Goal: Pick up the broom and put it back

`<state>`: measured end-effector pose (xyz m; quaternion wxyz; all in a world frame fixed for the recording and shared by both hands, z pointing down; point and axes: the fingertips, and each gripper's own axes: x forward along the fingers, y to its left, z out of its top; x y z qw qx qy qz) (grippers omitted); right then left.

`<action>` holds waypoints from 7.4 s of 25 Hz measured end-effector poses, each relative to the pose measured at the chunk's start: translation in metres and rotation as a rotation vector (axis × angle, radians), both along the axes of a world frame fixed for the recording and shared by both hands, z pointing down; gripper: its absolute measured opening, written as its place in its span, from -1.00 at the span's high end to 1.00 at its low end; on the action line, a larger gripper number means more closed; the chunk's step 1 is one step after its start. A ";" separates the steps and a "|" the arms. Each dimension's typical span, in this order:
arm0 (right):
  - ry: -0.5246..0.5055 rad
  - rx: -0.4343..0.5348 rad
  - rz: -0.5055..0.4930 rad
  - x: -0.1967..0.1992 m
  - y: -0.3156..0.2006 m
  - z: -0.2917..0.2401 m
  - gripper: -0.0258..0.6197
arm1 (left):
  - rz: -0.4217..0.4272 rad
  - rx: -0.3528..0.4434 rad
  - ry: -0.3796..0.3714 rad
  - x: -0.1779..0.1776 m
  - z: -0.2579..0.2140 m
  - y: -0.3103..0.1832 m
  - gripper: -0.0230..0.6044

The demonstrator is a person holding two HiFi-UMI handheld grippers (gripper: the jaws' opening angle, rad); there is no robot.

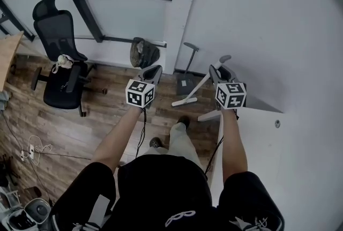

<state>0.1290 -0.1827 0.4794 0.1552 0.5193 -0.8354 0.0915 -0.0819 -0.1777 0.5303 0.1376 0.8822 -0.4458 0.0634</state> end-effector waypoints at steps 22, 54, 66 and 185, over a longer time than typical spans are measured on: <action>-0.025 0.027 0.051 0.024 0.031 -0.016 0.56 | 0.043 0.089 -0.056 0.013 -0.055 0.020 0.87; 0.074 -0.127 0.062 0.087 0.024 0.113 0.56 | 0.128 0.002 -0.039 0.048 0.006 -0.013 0.87; 0.114 -0.202 0.036 0.093 -0.021 0.184 0.56 | 0.154 -0.080 -0.060 0.070 0.060 -0.050 0.87; 0.004 -0.016 0.031 0.003 0.033 0.042 0.81 | 0.046 -0.011 0.003 0.001 -0.007 0.053 0.87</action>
